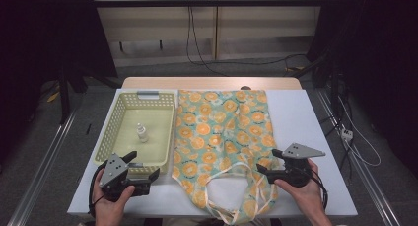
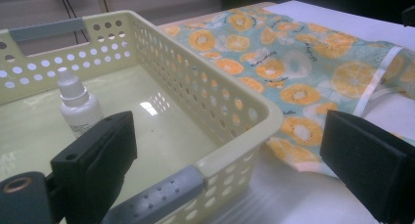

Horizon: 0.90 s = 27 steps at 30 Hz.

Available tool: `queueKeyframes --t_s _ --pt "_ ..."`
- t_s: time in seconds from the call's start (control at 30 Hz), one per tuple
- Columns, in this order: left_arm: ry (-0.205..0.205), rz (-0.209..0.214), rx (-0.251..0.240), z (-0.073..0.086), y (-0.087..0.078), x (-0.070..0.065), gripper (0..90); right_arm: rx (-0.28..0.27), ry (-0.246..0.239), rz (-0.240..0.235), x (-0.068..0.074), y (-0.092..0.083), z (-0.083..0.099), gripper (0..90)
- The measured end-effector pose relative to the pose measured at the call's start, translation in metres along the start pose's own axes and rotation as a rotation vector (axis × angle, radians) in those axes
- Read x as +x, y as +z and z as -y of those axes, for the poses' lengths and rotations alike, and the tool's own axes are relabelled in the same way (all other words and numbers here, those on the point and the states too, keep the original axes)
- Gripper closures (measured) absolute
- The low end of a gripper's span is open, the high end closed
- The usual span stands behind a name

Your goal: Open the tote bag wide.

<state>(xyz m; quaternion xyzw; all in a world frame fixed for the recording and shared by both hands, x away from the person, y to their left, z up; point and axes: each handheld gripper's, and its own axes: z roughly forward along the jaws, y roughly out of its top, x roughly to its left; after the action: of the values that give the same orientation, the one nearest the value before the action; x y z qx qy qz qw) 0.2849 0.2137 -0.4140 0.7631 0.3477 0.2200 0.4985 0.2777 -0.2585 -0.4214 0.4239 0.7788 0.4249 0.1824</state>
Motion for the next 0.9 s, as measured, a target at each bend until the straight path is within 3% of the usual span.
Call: queueKeyframes --t_s 0.13,0.23,0.33,0.37,0.4,0.43,0.47,0.7,0.73,0.9 --pt "0.005 0.004 -0.003 0.000 -0.001 0.000 6.4 0.012 -0.028 -0.051 0.014 0.002 -0.007 28.7" --pt "0.005 0.008 -0.013 0.001 -0.004 -0.001 6.4 0.024 -0.078 -0.104 0.031 0.003 -0.015 33.4" --pt "0.006 0.009 -0.013 0.001 -0.004 -0.001 6.4 0.053 -0.120 -0.181 0.048 0.006 -0.019 38.5" --pt "0.005 0.010 -0.013 0.001 -0.004 -0.002 6.4 0.053 -0.120 -0.181 0.048 0.006 -0.019 38.5" --pt "0.012 0.011 -0.011 0.000 -0.003 -0.002 6.4 0.076 -0.144 -0.232 0.060 0.008 -0.020 40.7" --pt "0.012 0.011 -0.011 0.000 -0.003 -0.002 6.4 0.076 -0.144 -0.232 0.060 0.008 -0.020 40.7" --pt "0.010 0.011 -0.010 0.000 -0.003 -0.002 6.4 0.092 -0.160 -0.267 0.069 0.011 -0.020 41.8" --pt "0.018 0.011 -0.002 0.000 -0.002 -0.002 6.4 0.130 -0.211 -0.340 0.092 0.027 -0.023 48.2" --pt "0.018 0.012 -0.001 0.000 -0.002 -0.002 6.4 0.150 -0.230 -0.371 0.100 0.037 -0.024 50.3" --pt "0.017 0.011 -0.002 0.000 -0.002 -0.002 6.4 0.155 -0.262 -0.430 0.119 0.049 -0.034 51.0"
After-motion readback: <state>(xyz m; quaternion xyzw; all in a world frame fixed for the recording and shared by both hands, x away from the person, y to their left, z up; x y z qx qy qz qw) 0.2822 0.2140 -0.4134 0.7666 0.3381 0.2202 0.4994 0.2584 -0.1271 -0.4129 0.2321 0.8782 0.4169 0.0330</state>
